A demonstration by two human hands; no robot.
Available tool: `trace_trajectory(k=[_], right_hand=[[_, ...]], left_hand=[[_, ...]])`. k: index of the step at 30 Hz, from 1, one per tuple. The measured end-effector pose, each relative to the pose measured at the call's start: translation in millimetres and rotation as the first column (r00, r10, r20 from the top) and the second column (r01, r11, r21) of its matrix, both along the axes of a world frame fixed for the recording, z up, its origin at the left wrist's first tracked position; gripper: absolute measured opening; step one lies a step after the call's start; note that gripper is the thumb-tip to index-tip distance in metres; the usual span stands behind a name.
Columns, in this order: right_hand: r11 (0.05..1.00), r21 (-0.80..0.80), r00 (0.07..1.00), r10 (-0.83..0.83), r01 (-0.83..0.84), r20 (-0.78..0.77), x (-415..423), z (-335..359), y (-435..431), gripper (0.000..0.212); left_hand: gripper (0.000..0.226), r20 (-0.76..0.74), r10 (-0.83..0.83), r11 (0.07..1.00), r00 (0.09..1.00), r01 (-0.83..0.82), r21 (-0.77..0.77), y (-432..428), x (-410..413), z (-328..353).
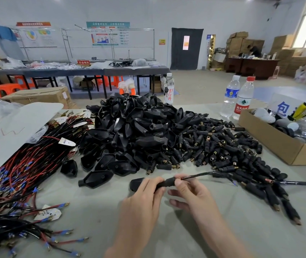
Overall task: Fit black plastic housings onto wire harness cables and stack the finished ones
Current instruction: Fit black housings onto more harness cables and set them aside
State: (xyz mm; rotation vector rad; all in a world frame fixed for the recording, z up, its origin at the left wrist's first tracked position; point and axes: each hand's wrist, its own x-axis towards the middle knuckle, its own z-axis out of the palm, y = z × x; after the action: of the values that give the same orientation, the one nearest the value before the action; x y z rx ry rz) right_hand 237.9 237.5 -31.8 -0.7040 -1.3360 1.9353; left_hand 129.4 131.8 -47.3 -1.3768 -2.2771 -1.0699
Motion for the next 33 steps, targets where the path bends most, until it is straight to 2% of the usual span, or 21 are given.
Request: trace_trajectory(k=[4,6,8,10,12,16,18,21,25,30,33], right_hand=[[0.996,-0.014,0.996,-0.086,0.086,-0.031,0,1,3,0.012],[0.991,-0.039,0.99,-0.129,0.127,-0.059,1,0,9,0.015],[0.988,-0.054,0.986,-0.146,0.142,-0.084,2,-2,12,0.017],[0.987,-0.078,0.981,-0.147,0.138,-0.128,1,-2,13,0.021],[0.987,-0.098,0.974,-0.143,0.127,-0.176,1,-1,12,0.027],[0.99,-0.116,0.955,-0.107,0.078,-0.275,4,2,13,0.015],[0.99,-0.134,0.947,-0.081,0.041,-0.311,5,5,12,0.016],[0.989,-0.145,0.938,-0.044,-0.006,-0.344,5,8,9,0.017],[0.991,-0.12,0.93,0.009,-0.058,-0.369,6,9,7,0.018],[0.994,-0.107,0.933,-0.007,-0.034,-0.36,5,9,6,0.018],[0.996,-0.088,0.943,-0.027,-0.003,-0.333,4,6,6,0.017]], left_hand=[[0.026,0.034,0.011,0.999,0.999,-0.013,0.05,0,0,3],[0.035,0.146,0.046,0.995,0.988,-0.058,0.082,-1,-4,2],[0.045,0.325,0.047,0.991,0.945,-0.085,0.104,-3,-10,-1],[0.05,0.501,0.012,0.992,0.865,-0.072,0.102,-2,-15,-2],[0.042,0.65,-0.079,0.986,0.756,-0.036,0.161,0,-15,-1],[0.029,0.802,-0.241,0.955,0.547,-0.015,0.297,3,-14,6],[0.029,0.861,-0.297,0.937,0.413,-0.049,0.347,3,-15,10],[0.037,0.91,-0.354,0.919,0.217,-0.099,0.381,2,-19,14],[0.052,0.894,-0.449,0.892,-0.005,-0.069,0.447,0,-23,16],[0.054,0.816,-0.556,0.831,-0.158,-0.13,0.542,-1,-27,15],[0.056,0.78,-0.598,0.801,-0.186,-0.147,0.58,-1,-28,15]])
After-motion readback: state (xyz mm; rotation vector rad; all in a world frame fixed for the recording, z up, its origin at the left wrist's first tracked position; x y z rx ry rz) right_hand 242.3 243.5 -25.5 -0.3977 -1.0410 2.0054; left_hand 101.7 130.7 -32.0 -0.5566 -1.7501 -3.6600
